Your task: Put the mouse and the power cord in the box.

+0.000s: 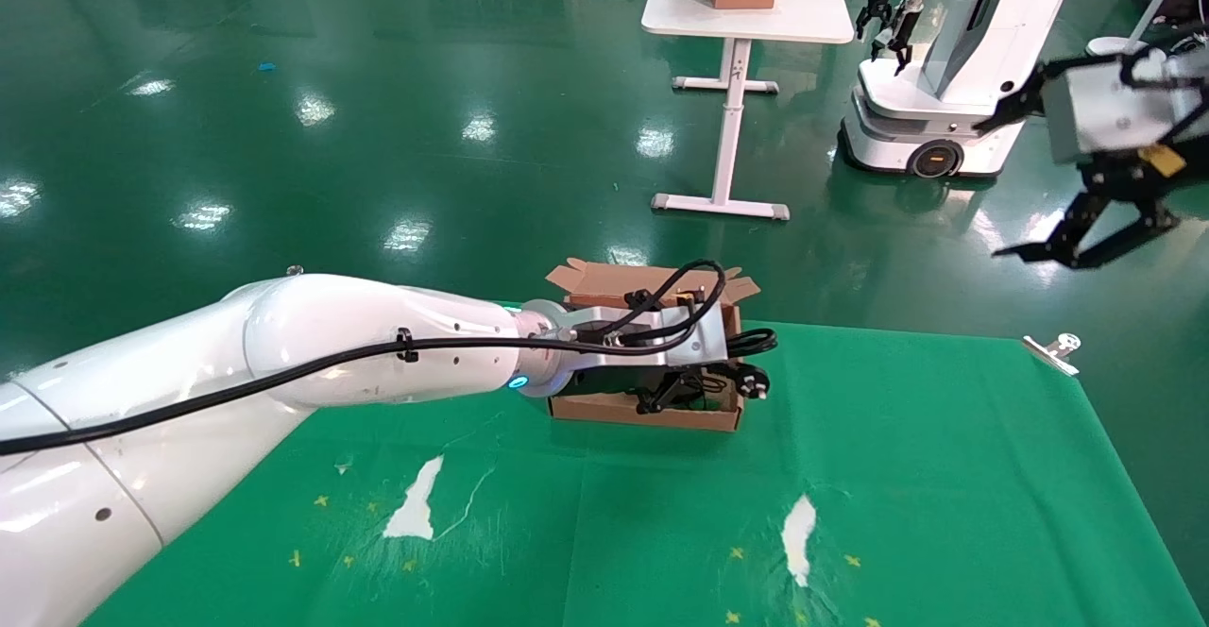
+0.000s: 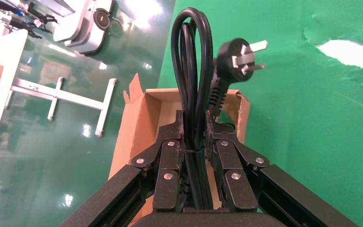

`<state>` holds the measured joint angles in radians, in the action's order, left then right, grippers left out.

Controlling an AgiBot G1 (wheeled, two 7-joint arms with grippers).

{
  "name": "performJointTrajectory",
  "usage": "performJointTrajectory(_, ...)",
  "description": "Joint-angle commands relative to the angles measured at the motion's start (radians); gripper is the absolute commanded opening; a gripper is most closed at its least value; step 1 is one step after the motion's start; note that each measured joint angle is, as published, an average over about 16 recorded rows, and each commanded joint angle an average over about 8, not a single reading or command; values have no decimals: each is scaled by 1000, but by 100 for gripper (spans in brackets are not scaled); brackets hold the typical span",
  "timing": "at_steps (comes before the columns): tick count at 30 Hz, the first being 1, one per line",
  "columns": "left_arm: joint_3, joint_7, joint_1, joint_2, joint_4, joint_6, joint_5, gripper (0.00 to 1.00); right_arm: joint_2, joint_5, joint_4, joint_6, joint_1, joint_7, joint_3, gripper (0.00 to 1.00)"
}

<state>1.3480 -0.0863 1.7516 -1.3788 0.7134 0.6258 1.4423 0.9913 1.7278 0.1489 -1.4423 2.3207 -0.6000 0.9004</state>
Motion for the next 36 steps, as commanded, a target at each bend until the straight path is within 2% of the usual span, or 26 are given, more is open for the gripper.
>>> performJointTrajectory(1,18,-32,3,0,5,-8,-18,100,-1,7,13,-9,10,14,5,100)
performJointTrajectory(9,21,-33,6,0,6,-11,-20,100,-1,9,15,-8,11,15,5,100)
performJointTrajectory(17,-20,-25,-16,23,19,20,-33,100,-9,-20,39,1,-26,30,-13,100)
performJointTrajectory(36,-352,-50,-226,259,194,289,-249,100,-126,-327,384,-17,-409,268,-204,100)
